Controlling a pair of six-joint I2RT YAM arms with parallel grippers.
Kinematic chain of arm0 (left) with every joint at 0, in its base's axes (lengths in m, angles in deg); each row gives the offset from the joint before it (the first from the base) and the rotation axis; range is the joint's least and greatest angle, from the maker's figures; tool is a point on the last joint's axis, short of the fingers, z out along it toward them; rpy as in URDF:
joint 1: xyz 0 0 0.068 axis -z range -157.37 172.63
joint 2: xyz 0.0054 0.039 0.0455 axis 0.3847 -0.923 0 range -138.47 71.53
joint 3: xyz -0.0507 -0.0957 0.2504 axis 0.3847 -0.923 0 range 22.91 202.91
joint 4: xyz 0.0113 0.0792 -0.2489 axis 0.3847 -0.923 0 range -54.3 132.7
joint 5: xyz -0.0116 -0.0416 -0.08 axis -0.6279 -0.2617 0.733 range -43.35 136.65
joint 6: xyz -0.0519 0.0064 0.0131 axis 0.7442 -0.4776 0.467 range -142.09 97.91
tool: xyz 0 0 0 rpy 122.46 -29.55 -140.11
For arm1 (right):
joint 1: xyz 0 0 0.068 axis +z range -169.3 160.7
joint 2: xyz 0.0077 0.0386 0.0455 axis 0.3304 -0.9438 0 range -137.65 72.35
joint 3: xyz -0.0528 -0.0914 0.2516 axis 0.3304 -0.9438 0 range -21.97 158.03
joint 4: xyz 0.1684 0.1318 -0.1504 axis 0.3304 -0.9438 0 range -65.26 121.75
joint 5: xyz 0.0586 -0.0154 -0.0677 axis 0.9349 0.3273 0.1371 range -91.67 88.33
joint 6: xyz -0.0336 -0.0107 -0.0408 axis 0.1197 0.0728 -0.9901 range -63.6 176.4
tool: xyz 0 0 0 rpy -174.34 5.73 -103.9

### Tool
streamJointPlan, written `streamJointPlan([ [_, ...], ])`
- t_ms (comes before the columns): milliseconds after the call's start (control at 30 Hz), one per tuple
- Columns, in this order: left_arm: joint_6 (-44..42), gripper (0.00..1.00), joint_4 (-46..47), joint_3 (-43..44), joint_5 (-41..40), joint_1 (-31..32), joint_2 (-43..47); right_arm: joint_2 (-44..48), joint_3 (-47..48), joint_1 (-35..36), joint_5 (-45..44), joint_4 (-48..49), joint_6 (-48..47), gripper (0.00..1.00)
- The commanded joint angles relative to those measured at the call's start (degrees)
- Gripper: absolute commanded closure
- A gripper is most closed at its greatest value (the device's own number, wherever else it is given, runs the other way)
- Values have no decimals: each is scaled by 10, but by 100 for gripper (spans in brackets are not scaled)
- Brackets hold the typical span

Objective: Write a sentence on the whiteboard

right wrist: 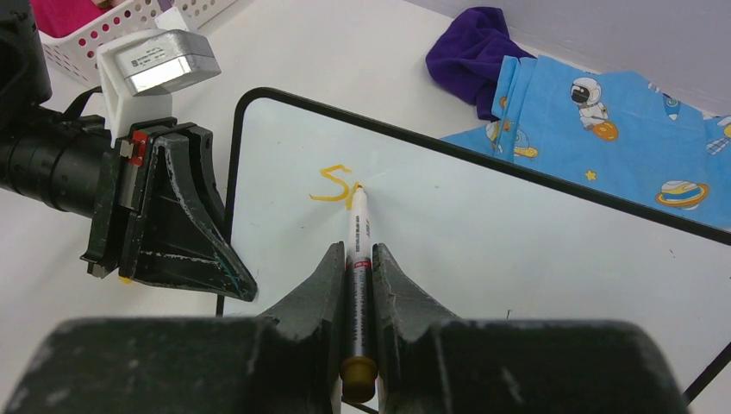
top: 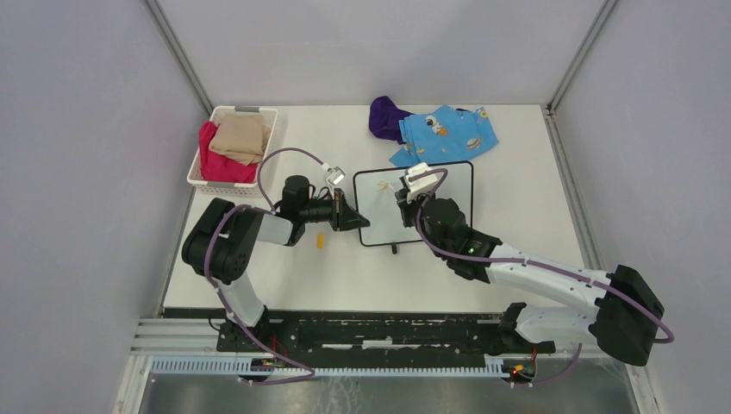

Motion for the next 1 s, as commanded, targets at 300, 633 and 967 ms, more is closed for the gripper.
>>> streamJointPlan([
  [300, -25, 91, -22, 8, -18, 1, 9, 25, -19, -11, -18, 3, 1, 100],
  [633, -26, 91, -25, 10, -18, 2, 8, 33, -41, -11, -9, -2, 15, 100],
  [967, -27, 92, -28, 10, -18, 2, 8, 35, -35, -11, -8, -1, 16, 100],
])
